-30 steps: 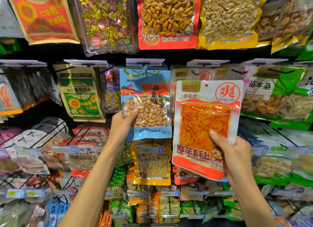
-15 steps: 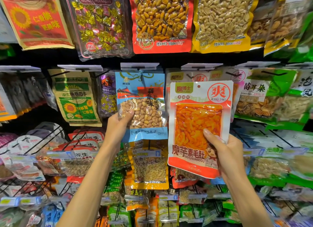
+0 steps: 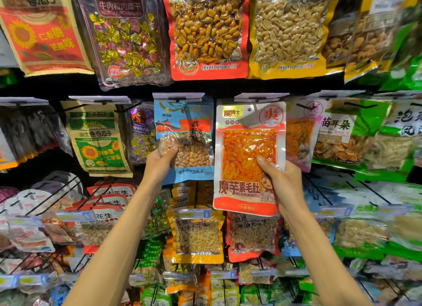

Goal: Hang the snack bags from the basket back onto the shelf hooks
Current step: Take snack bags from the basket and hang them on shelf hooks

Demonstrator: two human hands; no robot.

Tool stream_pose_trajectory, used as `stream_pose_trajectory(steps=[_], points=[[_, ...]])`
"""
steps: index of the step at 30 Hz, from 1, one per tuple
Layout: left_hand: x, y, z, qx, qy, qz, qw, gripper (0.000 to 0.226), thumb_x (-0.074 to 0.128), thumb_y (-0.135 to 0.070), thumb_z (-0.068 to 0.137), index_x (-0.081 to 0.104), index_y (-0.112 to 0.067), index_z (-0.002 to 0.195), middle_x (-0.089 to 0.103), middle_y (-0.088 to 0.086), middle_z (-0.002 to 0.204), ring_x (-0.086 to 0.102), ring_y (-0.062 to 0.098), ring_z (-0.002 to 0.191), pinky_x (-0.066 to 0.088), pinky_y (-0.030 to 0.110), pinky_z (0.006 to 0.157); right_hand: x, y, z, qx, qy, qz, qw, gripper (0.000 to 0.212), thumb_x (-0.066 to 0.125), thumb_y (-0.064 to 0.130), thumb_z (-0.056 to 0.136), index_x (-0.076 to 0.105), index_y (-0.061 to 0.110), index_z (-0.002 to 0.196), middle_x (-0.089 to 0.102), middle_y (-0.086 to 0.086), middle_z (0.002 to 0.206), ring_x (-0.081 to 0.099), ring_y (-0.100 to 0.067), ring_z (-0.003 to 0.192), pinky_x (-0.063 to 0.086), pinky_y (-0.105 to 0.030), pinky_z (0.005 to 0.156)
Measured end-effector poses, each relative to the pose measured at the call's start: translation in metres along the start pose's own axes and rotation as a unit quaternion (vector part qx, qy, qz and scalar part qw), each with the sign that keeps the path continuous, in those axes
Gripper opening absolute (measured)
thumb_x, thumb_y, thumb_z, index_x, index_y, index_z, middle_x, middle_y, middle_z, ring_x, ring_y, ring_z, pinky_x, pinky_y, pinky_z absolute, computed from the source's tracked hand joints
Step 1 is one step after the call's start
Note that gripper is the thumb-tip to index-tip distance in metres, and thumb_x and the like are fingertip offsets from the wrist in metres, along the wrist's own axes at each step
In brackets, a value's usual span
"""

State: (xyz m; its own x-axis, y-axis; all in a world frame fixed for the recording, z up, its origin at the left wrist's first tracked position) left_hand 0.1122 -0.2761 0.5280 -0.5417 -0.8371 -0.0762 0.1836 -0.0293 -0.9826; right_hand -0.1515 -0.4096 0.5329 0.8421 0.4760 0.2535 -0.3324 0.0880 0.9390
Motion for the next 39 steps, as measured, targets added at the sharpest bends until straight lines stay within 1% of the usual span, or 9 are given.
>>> stream_pose_trajectory(steps=[5,11,15,19,24,28,32,36,39], points=[[0.001,0.003,-0.004,0.009,-0.007,-0.010,1.000,0.020,0.059,-0.030,0.098,0.065,-0.018,0.113,0.070,-0.008,0.099,0.064,0.001,0.088,0.046,0.012,0.063,0.000,-0.008,0.008,0.024,-0.003,0.012,1.000,0.015,0.075,0.019,0.086,0.071,0.013,0.099,0.077,-0.010,0.094,0.074,-0.028,0.089,0.058,-0.052,0.084],[0.000,0.004,-0.004,0.006,-0.008,-0.013,1.000,0.008,0.059,-0.029,0.098,0.064,-0.029,0.091,0.068,-0.014,0.088,0.063,-0.006,0.075,0.046,0.010,0.062,-0.003,-0.016,0.012,0.028,-0.005,0.018,0.999,0.022,0.075,0.020,0.085,0.070,0.013,0.105,0.076,-0.010,0.099,0.074,-0.027,0.092,0.056,-0.054,0.087],[0.001,0.009,-0.001,0.012,0.003,-0.019,1.000,0.007,0.058,-0.026,0.099,0.063,-0.028,0.094,0.065,-0.015,0.088,0.060,-0.018,0.064,0.041,0.000,0.053,-0.006,-0.019,0.013,0.022,-0.010,0.015,1.000,0.023,0.076,0.021,0.085,0.070,0.012,0.105,0.076,-0.010,0.100,0.073,-0.028,0.093,0.056,-0.055,0.088],[0.001,0.012,0.000,0.010,0.006,-0.024,1.000,0.020,0.058,-0.027,0.099,0.065,-0.015,0.114,0.069,-0.011,0.096,0.064,-0.014,0.071,0.043,0.001,0.055,-0.006,-0.019,0.018,0.025,-0.007,0.018,1.000,0.025,0.076,0.019,0.085,0.070,0.009,0.107,0.076,-0.012,0.099,0.074,-0.030,0.091,0.057,-0.055,0.086],[0.004,0.013,0.001,0.011,0.007,-0.028,1.000,0.008,0.057,-0.024,0.100,0.063,-0.021,0.105,0.067,-0.016,0.092,0.065,-0.011,0.072,0.043,0.001,0.053,0.000,-0.020,0.038,0.039,0.003,0.001,0.999,0.019,0.075,0.019,0.086,0.071,0.011,0.102,0.076,-0.012,0.100,0.072,-0.033,0.096,0.054,-0.056,0.090],[0.005,0.013,0.001,0.011,0.001,-0.023,1.000,0.014,0.058,-0.028,0.099,0.064,-0.020,0.109,0.069,-0.013,0.096,0.065,-0.001,0.085,0.044,0.003,0.057,0.000,-0.031,0.070,0.022,-0.006,-0.052,0.998,0.038,0.081,0.035,0.073,0.069,0.003,0.090,0.072,-0.022,0.099,0.070,-0.037,0.094,0.050,-0.063,0.091],[0.006,0.014,0.000,0.009,0.002,-0.013,1.000,0.026,0.059,-0.030,0.098,0.062,-0.020,0.121,0.068,-0.013,0.105,0.063,-0.003,0.094,0.046,0.009,0.065,0.002,-0.034,0.084,0.020,-0.007,-0.081,0.997,0.008,0.078,0.020,0.082,0.071,0.015,0.081,0.075,-0.011,0.089,0.071,-0.033,0.091,0.053,-0.057,0.091],[0.004,0.014,-0.002,0.004,0.014,0.001,1.000,0.029,0.057,-0.032,0.099,0.053,-0.032,0.128,0.062,-0.021,0.106,0.054,-0.013,0.091,0.044,0.003,0.061,-0.003,-0.042,0.088,0.029,0.004,-0.117,0.993,0.023,0.075,0.027,0.086,0.063,0.009,0.079,0.070,-0.028,0.092,0.070,-0.037,0.086,0.054,-0.039,0.079],[0.000,0.016,-0.002,0.014,0.008,0.031,0.999,0.039,0.057,-0.034,0.099,0.055,-0.023,0.136,0.062,-0.018,0.110,0.053,-0.015,0.089,0.044,0.007,0.065,-0.006,-0.043,0.086,0.019,0.015,-0.172,0.985,0.046,0.072,0.036,0.088,0.062,-0.009,0.086,0.066,-0.032,0.099,0.066,-0.029,0.079,0.050,-0.037,0.074]])
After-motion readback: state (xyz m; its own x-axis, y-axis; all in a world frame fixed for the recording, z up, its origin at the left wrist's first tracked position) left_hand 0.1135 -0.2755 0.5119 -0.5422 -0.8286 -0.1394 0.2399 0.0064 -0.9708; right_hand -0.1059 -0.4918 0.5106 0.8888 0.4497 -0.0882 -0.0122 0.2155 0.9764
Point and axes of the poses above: each hand's wrist, its own z-axis towards the middle knuckle, its own x-axis out of the palm, y = z × x, the point moved 2 cm from there along z, towards the middle knuckle
